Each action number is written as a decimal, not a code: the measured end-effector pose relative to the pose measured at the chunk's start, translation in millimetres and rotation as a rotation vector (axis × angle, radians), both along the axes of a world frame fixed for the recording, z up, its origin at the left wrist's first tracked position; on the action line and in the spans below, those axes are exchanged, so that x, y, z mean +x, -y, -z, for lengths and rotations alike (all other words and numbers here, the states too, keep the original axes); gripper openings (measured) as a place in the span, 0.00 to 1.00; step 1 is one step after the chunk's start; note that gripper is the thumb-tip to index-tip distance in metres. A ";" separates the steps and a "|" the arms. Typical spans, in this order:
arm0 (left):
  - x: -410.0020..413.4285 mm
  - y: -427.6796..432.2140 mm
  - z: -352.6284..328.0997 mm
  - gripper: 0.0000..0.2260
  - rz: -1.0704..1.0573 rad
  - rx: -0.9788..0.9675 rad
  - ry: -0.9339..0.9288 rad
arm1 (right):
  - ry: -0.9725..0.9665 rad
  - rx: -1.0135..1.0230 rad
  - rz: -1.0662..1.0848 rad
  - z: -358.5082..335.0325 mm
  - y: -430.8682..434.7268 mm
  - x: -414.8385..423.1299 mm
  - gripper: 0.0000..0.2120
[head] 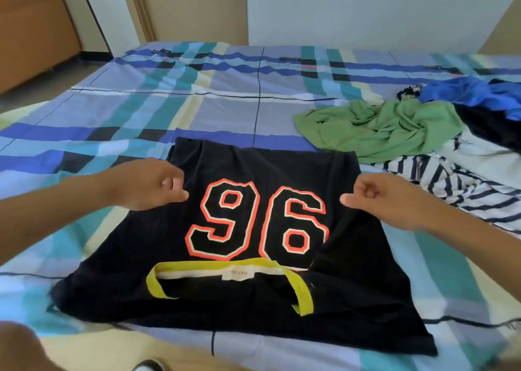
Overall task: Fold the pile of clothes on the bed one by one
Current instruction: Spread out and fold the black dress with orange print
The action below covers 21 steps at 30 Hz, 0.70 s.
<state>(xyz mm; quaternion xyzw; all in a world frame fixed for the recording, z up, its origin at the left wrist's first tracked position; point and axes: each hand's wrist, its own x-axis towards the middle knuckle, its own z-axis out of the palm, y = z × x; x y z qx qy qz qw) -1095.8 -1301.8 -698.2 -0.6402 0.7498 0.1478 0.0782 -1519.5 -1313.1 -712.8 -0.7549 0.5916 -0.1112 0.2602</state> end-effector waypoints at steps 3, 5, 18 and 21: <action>4.7 40.5 34.6 0.16 -0.196 -0.302 -0.044 | 0.064 -0.015 0.269 23.2 39.6 -1.7 0.22; 9.1 64.3 52.8 0.27 -0.390 -0.285 -0.116 | 0.142 0.044 0.343 38.9 60.7 -2.2 0.22; 14.4 155.7 54.7 0.14 -0.678 -0.512 -0.490 | 0.379 -0.234 0.655 26.3 152.2 -30.3 0.13; 26.1 175.8 50.9 0.17 -0.752 -0.503 -0.448 | 0.347 -0.247 0.712 21.3 155.1 -40.6 0.13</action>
